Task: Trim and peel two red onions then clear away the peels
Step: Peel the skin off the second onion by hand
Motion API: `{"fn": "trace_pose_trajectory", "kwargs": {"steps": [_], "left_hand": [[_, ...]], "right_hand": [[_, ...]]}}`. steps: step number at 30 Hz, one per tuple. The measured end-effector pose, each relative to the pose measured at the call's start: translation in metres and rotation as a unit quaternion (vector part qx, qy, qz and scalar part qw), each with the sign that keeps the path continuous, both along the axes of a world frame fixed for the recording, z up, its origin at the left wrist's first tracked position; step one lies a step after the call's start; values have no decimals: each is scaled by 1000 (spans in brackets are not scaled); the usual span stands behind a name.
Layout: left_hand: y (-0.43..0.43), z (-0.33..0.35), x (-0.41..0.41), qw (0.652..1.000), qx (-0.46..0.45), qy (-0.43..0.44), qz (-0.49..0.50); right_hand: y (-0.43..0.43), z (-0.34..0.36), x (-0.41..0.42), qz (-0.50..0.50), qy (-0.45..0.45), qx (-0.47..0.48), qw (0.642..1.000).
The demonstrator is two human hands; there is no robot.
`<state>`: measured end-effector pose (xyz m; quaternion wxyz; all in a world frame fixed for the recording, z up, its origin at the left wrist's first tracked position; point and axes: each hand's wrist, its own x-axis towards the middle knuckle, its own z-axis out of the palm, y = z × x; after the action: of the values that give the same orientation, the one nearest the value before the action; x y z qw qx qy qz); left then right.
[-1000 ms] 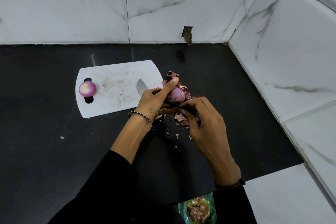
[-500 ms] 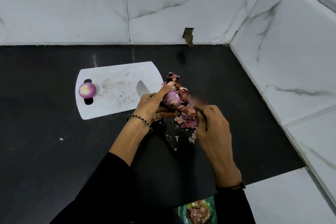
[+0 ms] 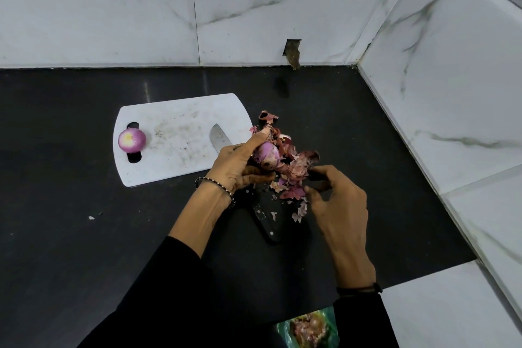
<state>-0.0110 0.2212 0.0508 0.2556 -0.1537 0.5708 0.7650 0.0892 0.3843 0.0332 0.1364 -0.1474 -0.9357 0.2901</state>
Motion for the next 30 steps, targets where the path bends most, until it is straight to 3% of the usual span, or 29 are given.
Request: {"fn": "trace_pose_trajectory", "kwargs": {"steps": [30], "left_hand": [[0, 8, 10, 1000, -10, -2, -9]], "right_hand": [[-1, 6, 2, 4, 12, -23, 1000]]}}
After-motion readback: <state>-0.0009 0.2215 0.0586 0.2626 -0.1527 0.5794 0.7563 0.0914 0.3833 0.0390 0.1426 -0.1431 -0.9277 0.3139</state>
